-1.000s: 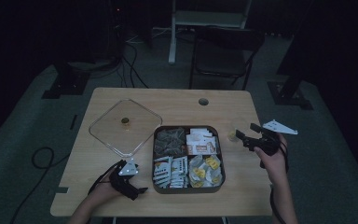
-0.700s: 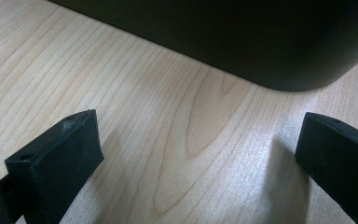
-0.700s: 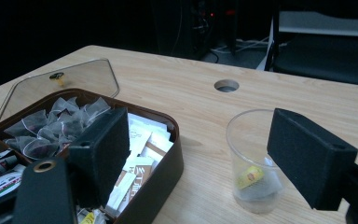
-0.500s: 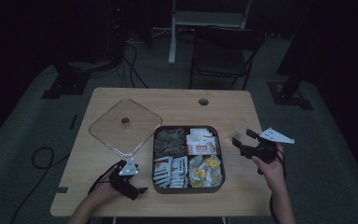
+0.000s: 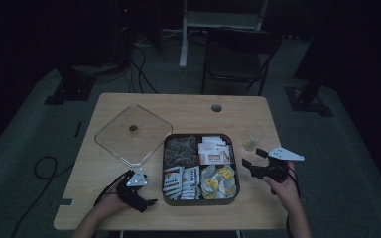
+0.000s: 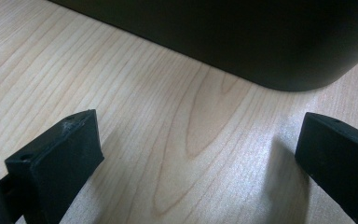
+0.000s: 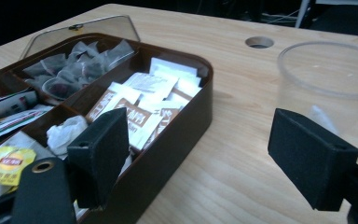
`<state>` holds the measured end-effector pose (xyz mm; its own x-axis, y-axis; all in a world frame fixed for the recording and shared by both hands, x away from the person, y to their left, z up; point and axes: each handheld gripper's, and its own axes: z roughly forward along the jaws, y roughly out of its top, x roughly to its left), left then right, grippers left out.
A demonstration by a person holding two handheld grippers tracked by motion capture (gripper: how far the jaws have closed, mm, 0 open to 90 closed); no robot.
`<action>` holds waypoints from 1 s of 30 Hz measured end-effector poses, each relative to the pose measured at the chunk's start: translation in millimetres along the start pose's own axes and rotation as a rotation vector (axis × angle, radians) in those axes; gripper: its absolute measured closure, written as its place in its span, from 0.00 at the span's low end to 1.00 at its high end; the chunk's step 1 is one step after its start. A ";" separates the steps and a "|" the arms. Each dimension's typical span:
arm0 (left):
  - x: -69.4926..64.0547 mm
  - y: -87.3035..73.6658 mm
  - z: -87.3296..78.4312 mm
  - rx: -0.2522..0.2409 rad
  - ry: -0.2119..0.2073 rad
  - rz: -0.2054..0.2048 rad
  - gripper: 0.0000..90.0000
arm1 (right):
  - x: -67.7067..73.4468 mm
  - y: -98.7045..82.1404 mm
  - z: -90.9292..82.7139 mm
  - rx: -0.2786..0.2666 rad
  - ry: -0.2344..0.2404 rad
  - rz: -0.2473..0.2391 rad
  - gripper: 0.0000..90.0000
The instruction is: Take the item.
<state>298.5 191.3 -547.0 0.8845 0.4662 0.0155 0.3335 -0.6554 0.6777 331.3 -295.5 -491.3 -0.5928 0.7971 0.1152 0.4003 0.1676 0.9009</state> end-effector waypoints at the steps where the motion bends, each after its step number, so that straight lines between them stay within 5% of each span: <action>1: 0.0 0.0 0.0 0.000 0.000 0.000 0.01 | 0.3 -1.5 0.3 0.001 0.007 0.002 0.22; 12: 0.0 0.0 0.0 0.000 0.000 0.000 0.01 | 0.9 -25.1 4.0 0.047 0.029 0.013 0.24; 30: 0.0 0.0 0.0 0.000 0.000 0.001 0.01 | 7.0 -51.1 16.1 0.185 0.011 -0.041 0.23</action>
<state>298.4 191.3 -546.9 0.8848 0.4657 0.0166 0.3326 -0.6559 0.6776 318.0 -289.1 -543.3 -0.6184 0.7812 0.0850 0.4967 0.3048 0.8126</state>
